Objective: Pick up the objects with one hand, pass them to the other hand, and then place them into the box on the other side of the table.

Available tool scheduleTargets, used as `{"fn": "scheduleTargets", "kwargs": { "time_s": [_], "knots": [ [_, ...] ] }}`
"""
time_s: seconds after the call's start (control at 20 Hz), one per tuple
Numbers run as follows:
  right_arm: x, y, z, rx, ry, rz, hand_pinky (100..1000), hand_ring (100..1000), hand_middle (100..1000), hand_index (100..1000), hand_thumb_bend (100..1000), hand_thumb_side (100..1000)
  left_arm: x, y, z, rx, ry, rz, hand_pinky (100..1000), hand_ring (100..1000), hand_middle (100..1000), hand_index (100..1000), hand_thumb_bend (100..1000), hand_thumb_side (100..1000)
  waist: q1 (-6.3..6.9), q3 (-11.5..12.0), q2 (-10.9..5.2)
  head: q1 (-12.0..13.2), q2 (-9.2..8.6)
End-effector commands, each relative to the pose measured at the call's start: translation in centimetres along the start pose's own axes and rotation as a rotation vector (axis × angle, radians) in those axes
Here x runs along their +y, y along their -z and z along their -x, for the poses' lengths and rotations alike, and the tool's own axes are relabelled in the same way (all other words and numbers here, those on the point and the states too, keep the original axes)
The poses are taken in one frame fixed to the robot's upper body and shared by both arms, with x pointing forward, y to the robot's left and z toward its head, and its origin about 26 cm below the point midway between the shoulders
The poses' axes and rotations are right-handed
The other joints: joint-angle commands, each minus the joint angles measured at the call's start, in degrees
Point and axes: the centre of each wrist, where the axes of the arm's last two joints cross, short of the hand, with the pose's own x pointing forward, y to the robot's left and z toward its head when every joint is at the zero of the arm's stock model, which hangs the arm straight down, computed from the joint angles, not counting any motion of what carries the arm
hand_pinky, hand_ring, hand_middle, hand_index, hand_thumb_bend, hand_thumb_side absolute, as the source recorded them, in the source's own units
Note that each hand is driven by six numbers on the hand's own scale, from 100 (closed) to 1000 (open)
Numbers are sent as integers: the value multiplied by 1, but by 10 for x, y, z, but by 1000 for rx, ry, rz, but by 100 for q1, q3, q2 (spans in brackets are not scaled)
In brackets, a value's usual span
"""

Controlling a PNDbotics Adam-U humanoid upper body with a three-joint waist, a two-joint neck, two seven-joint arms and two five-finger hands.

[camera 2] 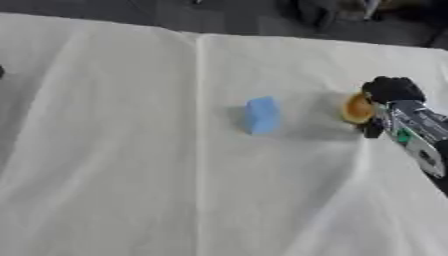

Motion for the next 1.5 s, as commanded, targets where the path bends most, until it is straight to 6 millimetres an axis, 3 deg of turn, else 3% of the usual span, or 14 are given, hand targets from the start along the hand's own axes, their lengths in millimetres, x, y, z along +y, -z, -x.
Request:
{"fn": "scheduleTargets", "kwargs": {
  "time_s": [0.05, 0.15, 0.2, 0.4, 0.75, 0.95, 1.0, 1.05, 1.25, 1.5],
  "knots": [
    [0, 1, 3, 15, -7, 1, 1000, 838, 734, 804, 267, 100, 3, 2, -7, -31, 2, -14, 982, 511, 688, 849, 492, 795, 39, 26, -69, -35, -114],
    [0, 2, 3, 19, -5, 9, 1000, 828, 704, 788, 262, 100, 3, 2, -7, -30, 1, -17, 983, 511, 688, 849, 492, 795, 36, 25, -65, -34, -115],
    [0, 2, 4, 24, -6, 15, 1000, 798, 607, 742, 247, 100, 3, 2, -7, -29, 1, -19, 983, 495, 687, 849, 492, 795, 34, 24, -67, -35, -110],
    [2, 4, 7, 46, -18, 67, 1000, 740, 472, 597, 219, 100, 3, 2, -7, -31, -4, -23, 984, 481, 686, 848, 492, 792, 30, 29, -82, -41, -74],
    [-1, 4, 8, 28, 14, 120, 973, 671, 376, 429, 211, 100, 5, 1, -6, -27, 2, -34, 985, 475, 684, 848, 495, 789, 47, -37, -144, -15, 58],
    [-5, 1, 8, 16, 37, 147, 964, 636, 372, 421, 215, 100, 7, 0, -5, -22, 9, -39, 985, 474, 683, 847, 495, 786, 66, -104, -204, 31, 142],
    [-6, 1, 8, 13, 40, 151, 964, 632, 371, 420, 175, 100, 8, 0, -5, -21, 11, -41, 986, 473, 683, 847, 496, 785, 70, -120, -219, 43, 159],
    [-7, 0, 8, 9, 42, 154, 963, 631, 372, 420, 216, 100, 8, 0, -4, -20, 12, -43, 986, 473, 683, 847, 496, 785, 74, -138, -236, 58, 175],
    [-11, -3, 7, -15, 55, 156, 955, 625, 371, 420, 191, 100, 10, -1, -3, -14, 17, -49, 987, 473, 683, 848, 503, 792, 103, -209, -305, 125, 245],
    [-17, -8, 6, -40, 64, 163, 951, 624, 372, 422, 224, 100, 12, -1, -2, -8, 24, -58, 987, 472, 683, 847, 498, 779, 122, -285, -385, 176, 311]
  ]
}}
